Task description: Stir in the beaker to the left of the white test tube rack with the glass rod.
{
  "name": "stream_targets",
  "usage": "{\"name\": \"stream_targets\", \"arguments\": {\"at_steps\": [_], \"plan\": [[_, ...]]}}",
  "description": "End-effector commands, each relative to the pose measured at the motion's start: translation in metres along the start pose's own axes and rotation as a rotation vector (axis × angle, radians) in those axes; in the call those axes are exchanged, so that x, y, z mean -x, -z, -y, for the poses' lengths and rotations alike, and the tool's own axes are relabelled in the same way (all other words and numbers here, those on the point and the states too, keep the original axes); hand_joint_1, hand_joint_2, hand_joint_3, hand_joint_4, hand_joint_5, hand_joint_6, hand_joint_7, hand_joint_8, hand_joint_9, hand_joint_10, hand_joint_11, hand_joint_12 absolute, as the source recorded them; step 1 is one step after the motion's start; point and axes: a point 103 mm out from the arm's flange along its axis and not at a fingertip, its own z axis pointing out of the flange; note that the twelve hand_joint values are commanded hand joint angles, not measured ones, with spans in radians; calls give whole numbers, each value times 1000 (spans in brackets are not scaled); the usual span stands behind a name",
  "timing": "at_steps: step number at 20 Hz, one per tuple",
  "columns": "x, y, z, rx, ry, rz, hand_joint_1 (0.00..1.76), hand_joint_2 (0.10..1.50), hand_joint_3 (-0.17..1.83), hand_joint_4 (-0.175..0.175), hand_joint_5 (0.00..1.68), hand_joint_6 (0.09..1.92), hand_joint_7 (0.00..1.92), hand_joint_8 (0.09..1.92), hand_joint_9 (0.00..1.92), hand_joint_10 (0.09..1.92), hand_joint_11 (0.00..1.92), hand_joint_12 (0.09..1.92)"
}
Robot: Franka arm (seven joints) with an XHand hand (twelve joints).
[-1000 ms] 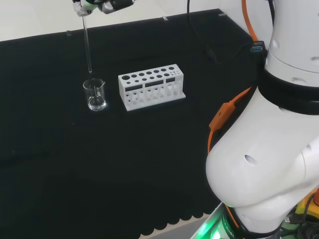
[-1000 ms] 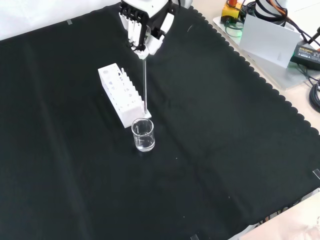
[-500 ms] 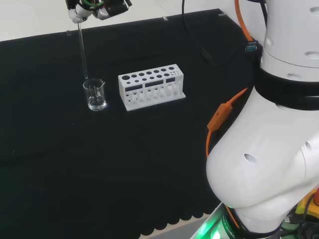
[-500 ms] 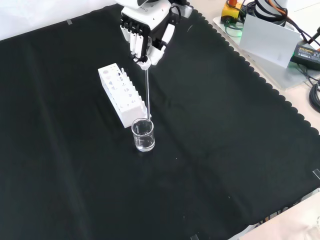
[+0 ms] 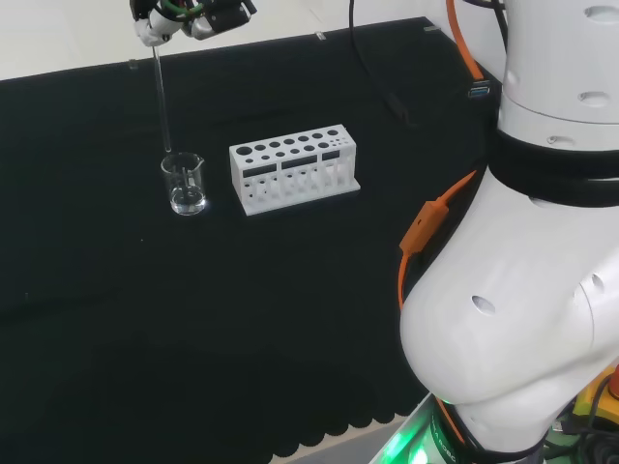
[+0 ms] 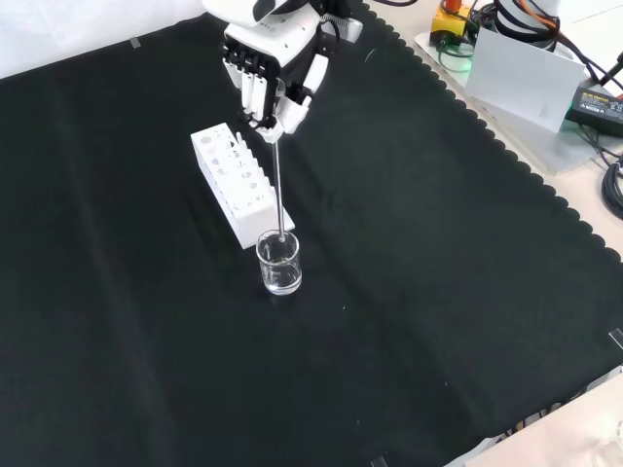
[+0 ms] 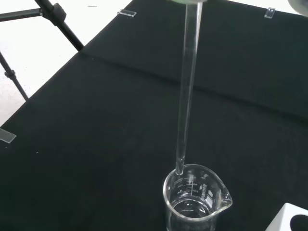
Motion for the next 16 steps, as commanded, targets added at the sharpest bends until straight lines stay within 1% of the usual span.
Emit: {"name": "stream_targets", "arguments": {"at_steps": [1, 16], "plan": [[8, -3, -2, -4, -5, -3, 1310, 1073, -175, -175, 1245, 569, 1290, 585, 1838, 402, 1646, 746], [20, -28, -6, -29, -18, -12, 1310, 1073, -175, -175, 1244, 569, 1290, 586, 1840, 400, 1646, 747]]}}
